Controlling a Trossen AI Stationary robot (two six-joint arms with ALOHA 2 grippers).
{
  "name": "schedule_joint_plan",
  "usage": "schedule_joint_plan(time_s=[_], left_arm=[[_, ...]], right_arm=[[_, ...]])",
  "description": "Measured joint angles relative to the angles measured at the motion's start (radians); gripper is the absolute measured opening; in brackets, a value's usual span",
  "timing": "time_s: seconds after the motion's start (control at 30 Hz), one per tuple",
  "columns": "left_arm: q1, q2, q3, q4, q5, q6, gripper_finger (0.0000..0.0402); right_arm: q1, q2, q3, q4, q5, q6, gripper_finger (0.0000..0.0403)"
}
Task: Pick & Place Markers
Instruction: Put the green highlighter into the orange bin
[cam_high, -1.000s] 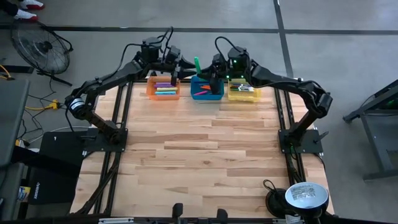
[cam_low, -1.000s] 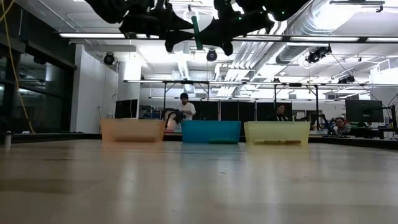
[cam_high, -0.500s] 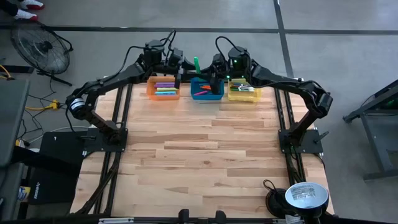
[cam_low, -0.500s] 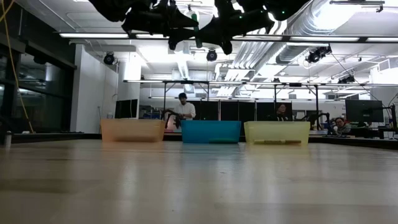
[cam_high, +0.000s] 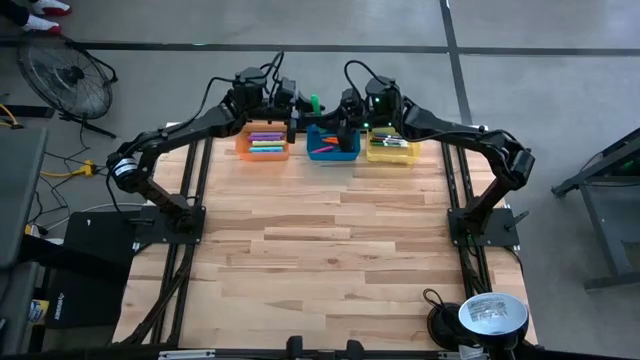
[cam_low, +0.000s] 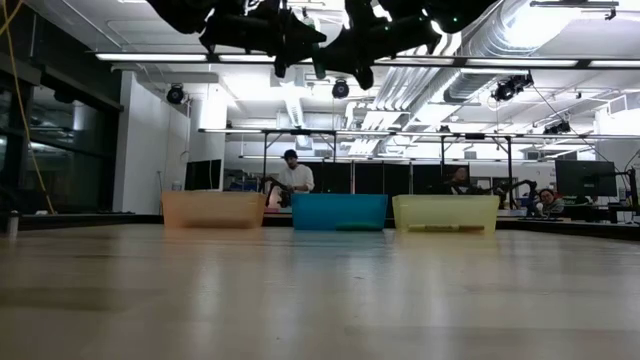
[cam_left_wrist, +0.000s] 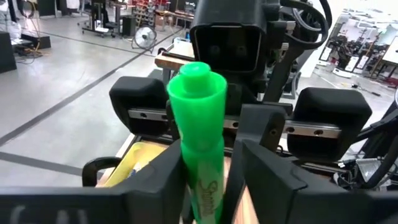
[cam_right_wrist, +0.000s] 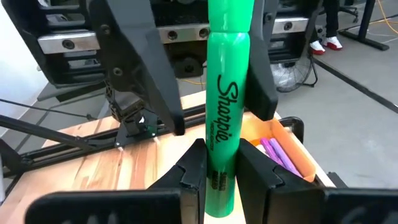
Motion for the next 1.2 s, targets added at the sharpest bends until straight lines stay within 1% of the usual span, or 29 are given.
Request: schedule_joint_plan(time_s=[0.1, 0.2, 0.23, 0.7, 0.77, 0.87, 0.97, 1.07, 1.2], left_arm=[[0.000, 0.000, 0.000, 0.000, 0.001, 0.000, 0.0111], [0.000, 0.000, 0.000, -0.002, 0.001, -0.009, 0.0064], [0.000, 0.000, 0.000, -0.002, 0.001, -0.011, 0.0056], [0.000, 0.000, 0.000, -0.007, -0.008, -0.011, 0.0057], [0.000, 0.000, 0.000, -0.010, -0.010, -0.006, 0.0057], [0.000, 0.000, 0.000, -0.029, -0.016, 0.009, 0.0057], [0.000, 0.000, 0.000, -0.029, -0.027, 0.011, 0.0057], [0.009, 0.000, 0.000, -0.033, -0.043, 0.023, 0.0057], [0.052, -0.003, 0.000, -0.077, -0.044, 0.035, 0.0057]], right_arm=[[0.000, 0.000, 0.000, 0.000, -0.006, 0.000, 0.0051], [0.000, 0.000, 0.000, 0.000, -0.011, -0.006, 0.0051], [0.000, 0.000, 0.000, 0.000, -0.012, -0.010, 0.0051], [0.000, 0.000, 0.000, -0.001, -0.014, -0.011, 0.0055], [0.000, 0.000, 0.000, -0.003, -0.014, -0.003, 0.0085], [-0.006, 0.000, -0.001, -0.003, -0.015, 0.019, 0.0149], [-0.017, -0.001, -0.001, -0.003, -0.015, 0.029, 0.0200], [-0.035, -0.003, -0.001, -0.003, -0.016, 0.047, 0.0229], [-0.069, -0.019, -0.001, -0.056, -0.008, 0.062, 0.0237]])
